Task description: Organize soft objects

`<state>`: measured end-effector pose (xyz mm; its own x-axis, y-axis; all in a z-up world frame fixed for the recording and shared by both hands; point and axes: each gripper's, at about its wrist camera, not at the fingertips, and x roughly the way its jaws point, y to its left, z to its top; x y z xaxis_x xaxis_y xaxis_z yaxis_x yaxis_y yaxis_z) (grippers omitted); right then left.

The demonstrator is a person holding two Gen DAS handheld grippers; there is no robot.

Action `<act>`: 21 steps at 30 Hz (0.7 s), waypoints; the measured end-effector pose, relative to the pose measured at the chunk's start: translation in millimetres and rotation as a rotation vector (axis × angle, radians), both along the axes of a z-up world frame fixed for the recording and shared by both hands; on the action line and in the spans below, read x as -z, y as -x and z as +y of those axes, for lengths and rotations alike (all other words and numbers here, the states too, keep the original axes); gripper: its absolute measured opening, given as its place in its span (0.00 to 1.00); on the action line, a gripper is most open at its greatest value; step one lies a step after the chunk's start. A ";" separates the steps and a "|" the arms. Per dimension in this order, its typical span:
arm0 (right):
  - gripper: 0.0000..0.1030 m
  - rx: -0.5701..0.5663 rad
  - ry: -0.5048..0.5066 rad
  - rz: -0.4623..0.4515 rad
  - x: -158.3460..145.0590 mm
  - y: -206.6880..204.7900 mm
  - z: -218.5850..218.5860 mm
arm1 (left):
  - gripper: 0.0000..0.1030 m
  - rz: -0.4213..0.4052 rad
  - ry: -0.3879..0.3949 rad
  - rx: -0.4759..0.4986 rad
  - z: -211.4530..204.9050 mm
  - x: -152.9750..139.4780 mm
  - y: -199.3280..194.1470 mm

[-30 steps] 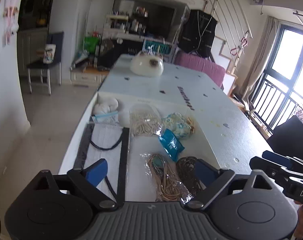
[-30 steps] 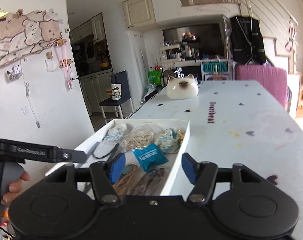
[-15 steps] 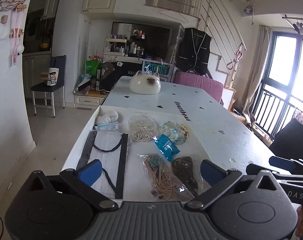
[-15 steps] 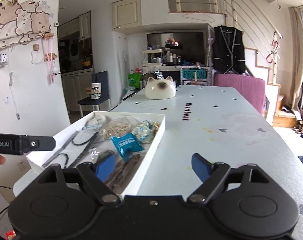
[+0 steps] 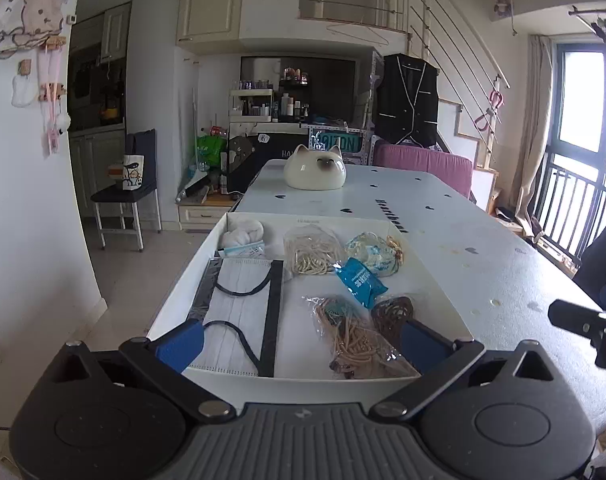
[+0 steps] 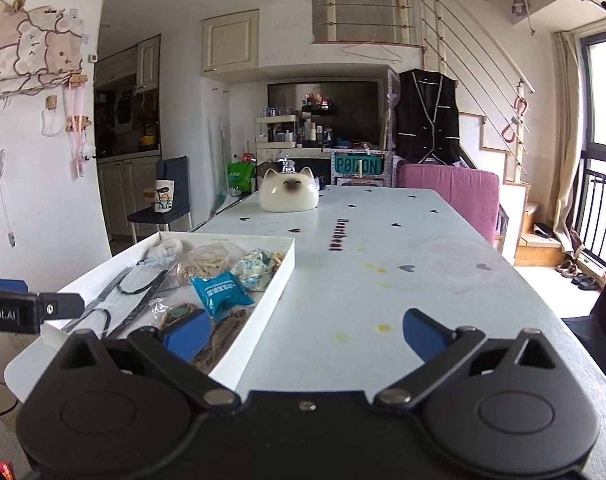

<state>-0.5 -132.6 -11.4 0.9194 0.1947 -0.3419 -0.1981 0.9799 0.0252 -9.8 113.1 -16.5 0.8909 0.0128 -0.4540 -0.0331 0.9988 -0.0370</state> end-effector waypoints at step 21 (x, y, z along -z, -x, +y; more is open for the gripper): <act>1.00 0.031 -0.002 0.000 2.6 3.9 -3.8 | 1.00 -0.005 -0.034 0.009 -9.7 1.1 6.6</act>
<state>-4.4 -136.5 -14.0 0.9249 0.1664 -0.3419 -0.1674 0.9855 0.0269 -16.4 103.3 -17.6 0.8933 0.0205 -0.4489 -0.0243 0.9997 -0.0027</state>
